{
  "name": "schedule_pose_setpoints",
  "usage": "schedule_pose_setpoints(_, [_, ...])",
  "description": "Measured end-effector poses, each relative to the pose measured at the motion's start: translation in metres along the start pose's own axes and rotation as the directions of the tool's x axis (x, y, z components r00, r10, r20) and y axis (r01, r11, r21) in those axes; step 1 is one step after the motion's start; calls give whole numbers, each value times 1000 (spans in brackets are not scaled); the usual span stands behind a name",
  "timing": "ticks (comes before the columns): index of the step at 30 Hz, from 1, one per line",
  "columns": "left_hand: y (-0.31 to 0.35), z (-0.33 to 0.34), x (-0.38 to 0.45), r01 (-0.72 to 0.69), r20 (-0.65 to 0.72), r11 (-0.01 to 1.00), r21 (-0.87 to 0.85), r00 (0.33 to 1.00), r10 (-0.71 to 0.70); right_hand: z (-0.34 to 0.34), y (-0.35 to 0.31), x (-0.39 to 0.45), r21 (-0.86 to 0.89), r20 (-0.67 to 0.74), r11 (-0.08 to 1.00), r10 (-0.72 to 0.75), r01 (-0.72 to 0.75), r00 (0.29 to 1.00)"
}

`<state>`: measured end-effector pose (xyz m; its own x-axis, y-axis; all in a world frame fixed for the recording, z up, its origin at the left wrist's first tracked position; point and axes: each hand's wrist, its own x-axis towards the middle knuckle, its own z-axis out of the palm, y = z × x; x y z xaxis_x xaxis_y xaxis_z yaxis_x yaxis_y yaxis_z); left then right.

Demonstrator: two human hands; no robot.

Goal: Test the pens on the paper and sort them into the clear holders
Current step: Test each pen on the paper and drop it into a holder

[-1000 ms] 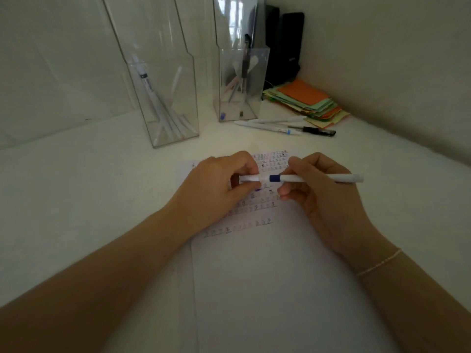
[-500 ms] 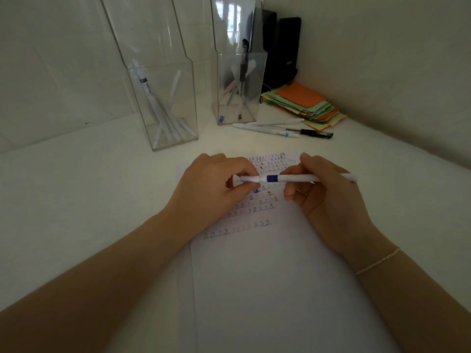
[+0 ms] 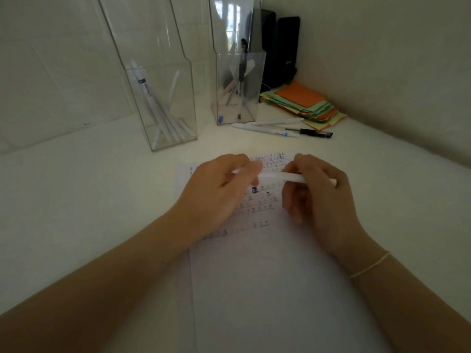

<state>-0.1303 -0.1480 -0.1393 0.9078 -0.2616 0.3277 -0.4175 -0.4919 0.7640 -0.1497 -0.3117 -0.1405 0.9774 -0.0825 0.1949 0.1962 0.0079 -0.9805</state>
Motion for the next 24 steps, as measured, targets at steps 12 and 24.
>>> schedule_pose_setpoints(12, [6,15,0,245,-118,954,-172,956,-267,10,-3,-14,-96,129,984,-134,147,983])
schedule_pose_setpoints(24, [84,62,0,-236,24,953,188,971,236,-99,-94,-75,-250,-134,954,-201,164,970])
